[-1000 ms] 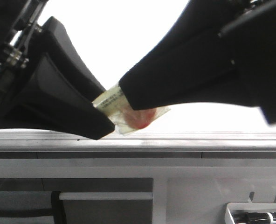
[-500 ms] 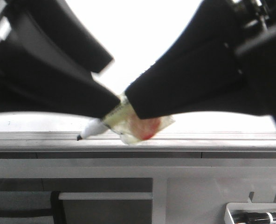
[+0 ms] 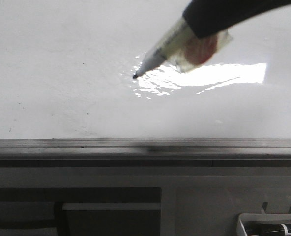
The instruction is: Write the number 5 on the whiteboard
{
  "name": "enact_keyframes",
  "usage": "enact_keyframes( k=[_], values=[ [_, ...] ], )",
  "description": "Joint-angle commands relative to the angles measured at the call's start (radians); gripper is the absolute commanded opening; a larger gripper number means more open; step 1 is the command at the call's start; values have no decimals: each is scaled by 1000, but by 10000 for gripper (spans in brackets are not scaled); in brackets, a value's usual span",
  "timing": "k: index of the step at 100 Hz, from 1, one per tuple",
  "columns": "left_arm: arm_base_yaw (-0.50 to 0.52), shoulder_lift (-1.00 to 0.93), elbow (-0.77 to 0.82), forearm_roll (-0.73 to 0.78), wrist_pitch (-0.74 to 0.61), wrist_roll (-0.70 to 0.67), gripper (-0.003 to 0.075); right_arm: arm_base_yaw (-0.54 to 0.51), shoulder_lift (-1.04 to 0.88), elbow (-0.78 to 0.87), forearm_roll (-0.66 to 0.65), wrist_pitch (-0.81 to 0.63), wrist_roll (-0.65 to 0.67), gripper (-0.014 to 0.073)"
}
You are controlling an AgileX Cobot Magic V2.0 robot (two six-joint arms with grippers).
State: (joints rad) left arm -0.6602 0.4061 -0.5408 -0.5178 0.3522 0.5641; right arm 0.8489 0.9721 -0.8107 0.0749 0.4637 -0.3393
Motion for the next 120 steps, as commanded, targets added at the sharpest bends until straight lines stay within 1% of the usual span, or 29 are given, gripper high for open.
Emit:
enact_keyframes(
  k=[1, 16, 30, 44, 65, 80, 120],
  values=[
    [54, -69, 37, -21, -50, -42, -20, -20, 18, -92, -15, -53, 0, -58],
    [137, -158, 114, -26, -50, -143, -20, -31, 60, -137, -35, -81, 0, -58],
    [175, -189, 127, -56, -40, -156, -20, -31, 89, -140, -48, -139, 0, -58],
    [177, -188, 127, -85, -40, -156, -20, -41, 128, -140, -57, -179, 2, -57],
    [177, -188, 127, -108, -15, -156, -20, -119, 165, -140, -57, -206, 21, -57],
    [177, -188, 127, -110, -11, -156, -20, -122, 165, -140, -57, -251, 21, -57],
    [177, -188, 127, -110, 5, -156, -20, -160, 226, -140, -57, -247, 21, -39]
  ],
)
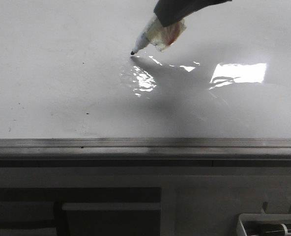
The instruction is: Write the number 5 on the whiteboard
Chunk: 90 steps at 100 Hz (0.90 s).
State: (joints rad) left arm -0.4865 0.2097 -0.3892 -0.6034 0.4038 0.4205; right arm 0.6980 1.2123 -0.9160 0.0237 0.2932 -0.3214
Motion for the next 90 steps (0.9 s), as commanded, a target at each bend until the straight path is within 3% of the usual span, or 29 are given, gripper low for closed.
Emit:
enact_keyframes(
  k=[1, 90],
  values=[
    [3, 8, -24, -24, -46, -12, -20, -9, -14, -35, -5, -76, 3, -39],
    [3, 8, -24, -24, -55, -12, -20, -36, -18, 91, 22, -16, 91, -39]
  ],
)
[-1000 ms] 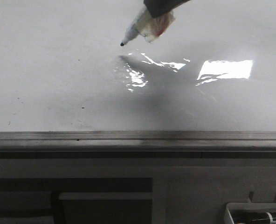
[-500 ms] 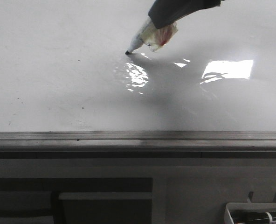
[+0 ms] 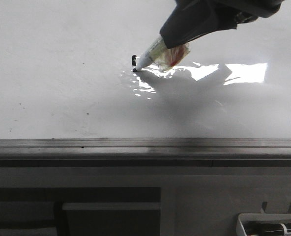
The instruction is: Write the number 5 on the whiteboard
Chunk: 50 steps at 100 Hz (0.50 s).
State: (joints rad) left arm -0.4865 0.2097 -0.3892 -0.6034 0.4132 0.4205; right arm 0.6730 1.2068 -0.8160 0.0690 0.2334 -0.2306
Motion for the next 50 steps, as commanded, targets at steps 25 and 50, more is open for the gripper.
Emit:
enact_keyframes(
  k=[25, 50],
  values=[
    [3, 8, -24, -14, -85, -12, -20, -9, -14, -9, -2, 101, 0, -39],
    [3, 8, -24, -14, -94, -12, -20, -21, -43, -9, -55, 108, 0, -39]
  ],
)
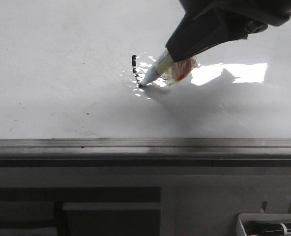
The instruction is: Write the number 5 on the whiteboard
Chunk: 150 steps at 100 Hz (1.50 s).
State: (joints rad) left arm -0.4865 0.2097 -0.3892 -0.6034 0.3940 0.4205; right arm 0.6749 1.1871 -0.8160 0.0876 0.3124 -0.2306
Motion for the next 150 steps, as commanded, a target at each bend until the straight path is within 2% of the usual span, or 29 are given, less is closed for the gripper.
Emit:
enact_keyframes(
  k=[1, 30, 45, 65, 87, 100, 126, 150],
  values=[
    [3, 8, -24, -14, -75, -12, -20, -25, -27, -9, -74, 35, 0, -39],
    [3, 8, -24, -14, -75, -12, -20, -77, -113, -9, -81, 155, 81, -39],
    [3, 8, -24, -14, -75, -12, -20, -17, -86, -5, -46, 133, 83, -39],
    [3, 8, -24, -14, -75, -12, -20, 97, 32, -14, -12, -2, 83, -39],
    [3, 8, -24, -14, -75, -12, -20, 128, 18, -101, -18, 22, 83, -40],
    [3, 8, -24, -14, -75, -12, -20, 122, -46, -124, -59, -18, 83, -40],
    [3, 8, -24, -14, -75, -12, -20, 22, -37, -124, -73, -19, 83, -40],
    [3, 8, -24, -6, -75, -12, -20, 21, -9, -124, -64, -32, 83, -40]
  ],
)
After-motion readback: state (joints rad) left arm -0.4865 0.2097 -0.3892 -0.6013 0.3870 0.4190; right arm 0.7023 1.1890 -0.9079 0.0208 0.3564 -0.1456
